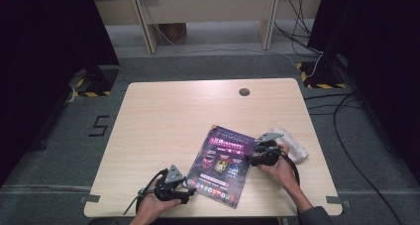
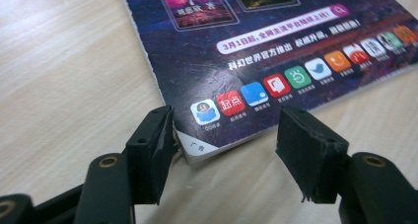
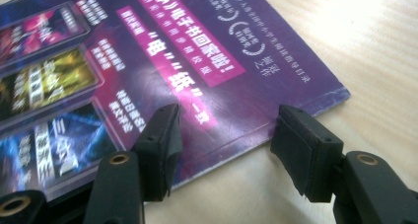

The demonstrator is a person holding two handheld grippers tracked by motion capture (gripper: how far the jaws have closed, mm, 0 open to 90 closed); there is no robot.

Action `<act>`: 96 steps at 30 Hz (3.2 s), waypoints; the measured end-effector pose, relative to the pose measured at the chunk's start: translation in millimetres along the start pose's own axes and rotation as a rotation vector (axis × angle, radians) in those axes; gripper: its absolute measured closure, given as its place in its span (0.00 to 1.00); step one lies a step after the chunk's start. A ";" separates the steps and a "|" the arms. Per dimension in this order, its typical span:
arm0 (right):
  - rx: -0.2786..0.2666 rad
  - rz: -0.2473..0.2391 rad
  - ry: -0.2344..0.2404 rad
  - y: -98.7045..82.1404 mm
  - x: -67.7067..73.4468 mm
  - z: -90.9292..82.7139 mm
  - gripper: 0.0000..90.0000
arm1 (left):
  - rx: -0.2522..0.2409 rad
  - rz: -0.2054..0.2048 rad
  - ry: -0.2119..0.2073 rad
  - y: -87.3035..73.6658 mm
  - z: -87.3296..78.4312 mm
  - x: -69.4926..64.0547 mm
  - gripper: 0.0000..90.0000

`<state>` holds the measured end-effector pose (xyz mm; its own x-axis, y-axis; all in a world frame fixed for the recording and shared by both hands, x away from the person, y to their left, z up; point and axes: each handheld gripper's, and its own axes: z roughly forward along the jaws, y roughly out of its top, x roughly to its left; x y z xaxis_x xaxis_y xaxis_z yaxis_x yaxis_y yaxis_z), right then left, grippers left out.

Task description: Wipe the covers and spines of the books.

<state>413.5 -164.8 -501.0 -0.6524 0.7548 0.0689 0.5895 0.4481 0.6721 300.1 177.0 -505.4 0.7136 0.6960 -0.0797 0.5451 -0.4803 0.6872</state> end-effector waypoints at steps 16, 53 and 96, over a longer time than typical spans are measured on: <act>-0.012 0.009 -0.028 25.8 -7.5 24.7 0.44 | -0.003 0.055 -0.067 -1.2 4.0 -30.7 0.41; -0.103 0.040 -0.057 4.0 -19.4 -38.0 0.41 | -0.053 0.116 -0.068 8.1 11.2 -45.2 0.33; -0.053 0.195 -0.235 -28.1 -84.4 -66.6 0.43 | -0.135 0.116 -0.021 23.3 18.2 -33.7 0.28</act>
<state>420.3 -273.0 -476.6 -0.3978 0.9169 0.0317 0.6626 0.2632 0.7012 296.8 132.6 -499.8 0.7777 0.6286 -0.0083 0.3959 -0.4795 0.7831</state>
